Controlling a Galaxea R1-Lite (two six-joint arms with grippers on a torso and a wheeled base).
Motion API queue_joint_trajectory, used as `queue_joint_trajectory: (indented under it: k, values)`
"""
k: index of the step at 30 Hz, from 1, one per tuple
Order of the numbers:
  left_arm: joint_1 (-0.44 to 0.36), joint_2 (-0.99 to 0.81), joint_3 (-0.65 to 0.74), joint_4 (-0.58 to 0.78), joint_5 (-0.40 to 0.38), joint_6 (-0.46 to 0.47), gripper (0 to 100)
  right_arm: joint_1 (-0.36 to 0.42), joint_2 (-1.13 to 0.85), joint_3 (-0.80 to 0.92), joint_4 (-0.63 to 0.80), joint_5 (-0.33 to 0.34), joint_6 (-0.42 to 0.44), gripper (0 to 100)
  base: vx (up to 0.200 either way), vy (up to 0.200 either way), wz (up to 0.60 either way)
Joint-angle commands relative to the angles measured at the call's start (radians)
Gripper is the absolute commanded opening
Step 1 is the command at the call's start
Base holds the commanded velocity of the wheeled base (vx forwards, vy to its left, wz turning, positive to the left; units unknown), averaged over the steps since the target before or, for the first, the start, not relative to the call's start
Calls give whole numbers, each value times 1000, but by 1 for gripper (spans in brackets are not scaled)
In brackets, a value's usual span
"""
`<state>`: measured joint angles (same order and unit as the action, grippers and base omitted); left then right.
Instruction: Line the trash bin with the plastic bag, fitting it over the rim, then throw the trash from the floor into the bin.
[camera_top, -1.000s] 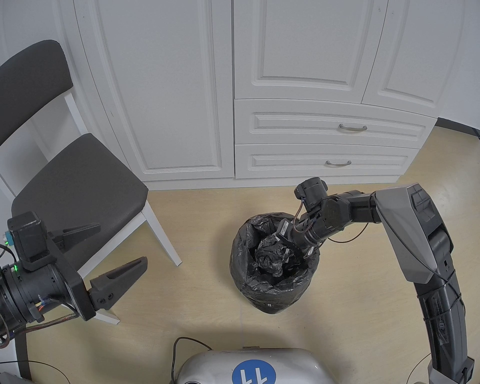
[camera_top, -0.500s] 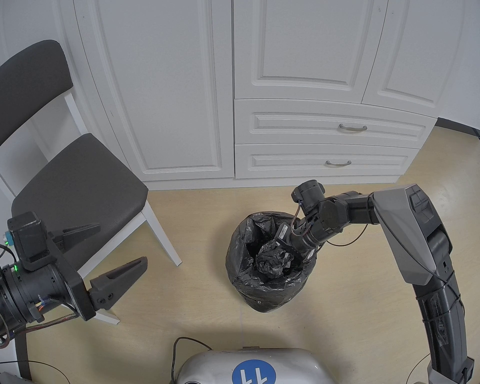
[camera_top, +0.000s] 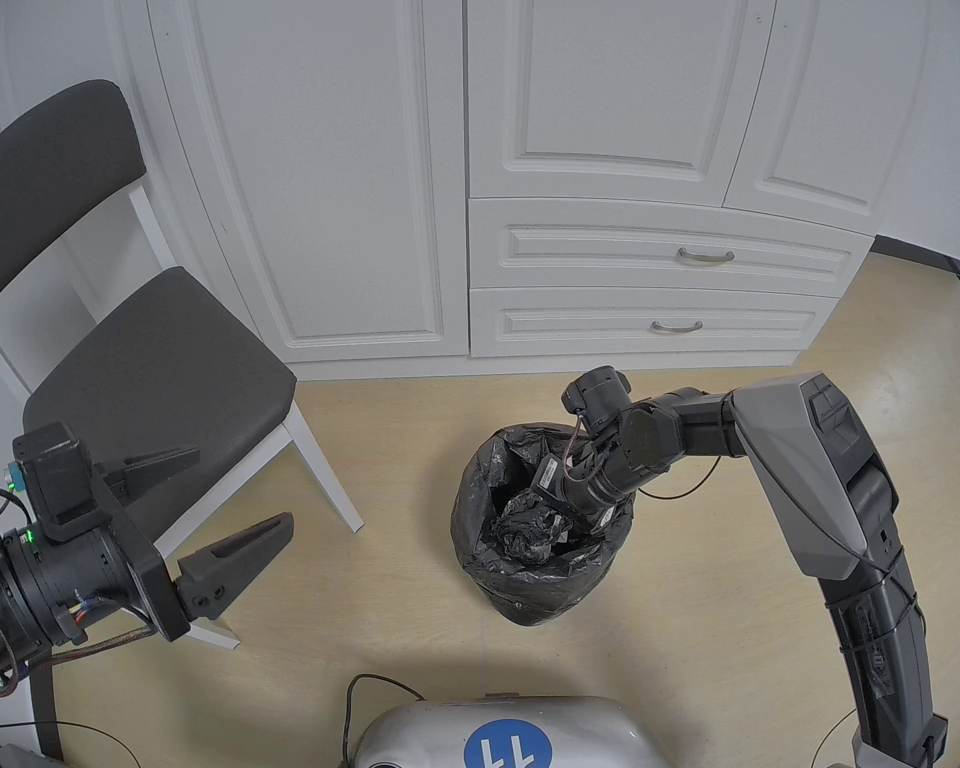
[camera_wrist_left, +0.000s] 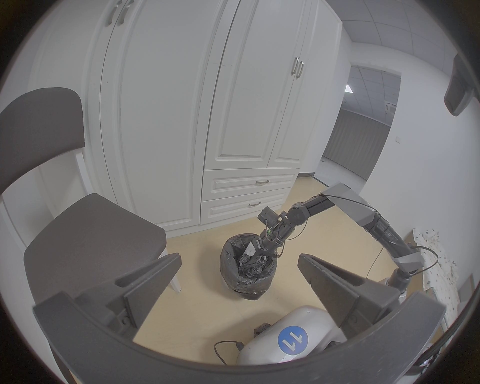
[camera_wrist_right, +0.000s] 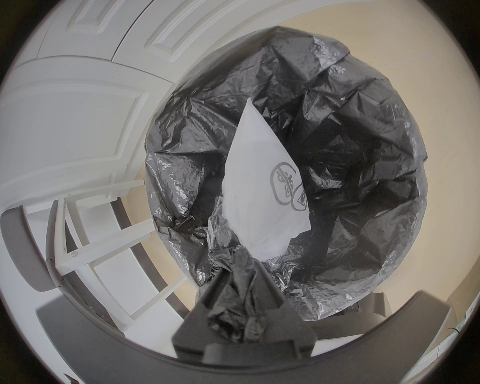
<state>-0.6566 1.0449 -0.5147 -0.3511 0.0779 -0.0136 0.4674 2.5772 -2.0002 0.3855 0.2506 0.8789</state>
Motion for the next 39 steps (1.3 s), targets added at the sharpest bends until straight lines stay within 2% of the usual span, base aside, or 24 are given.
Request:
queue_joint_trajectory:
  k: [1, 3, 4, 26, 30, 32, 39]
  values:
    - [0, 1, 1, 0, 0, 0, 100, -4, 0, 0, -2, 1, 0, 0, 0, 0, 0]
    - [0, 1, 1, 0, 0, 0, 100, -4, -3, 0, -1, 1, 0, 0, 0, 0, 0]
    - [0, 0, 1, 0, 0, 0, 100, -4, -5, 0, -1, 1, 0, 100, 0, 0, 0]
    - [0, -2, -1, 0, 0, 0, 100, -10, -95, 0, 13, -1, 8, 100, 0, 0, 0]
    - [0, 4, 1, 0, 0, 0, 100, -13, -112, 0, 10, -62, -1, 100, 0, 0, 0]
    - [0, 4, 1, 0, 0, 0, 100, -12, -123, 0, 9, -68, 0, 100, 0, 0, 0]
    - [0, 10, 4, 0, -1, 1, 100, 63, -95, 0, -50, -71, 37, 100, 0, 0, 0]
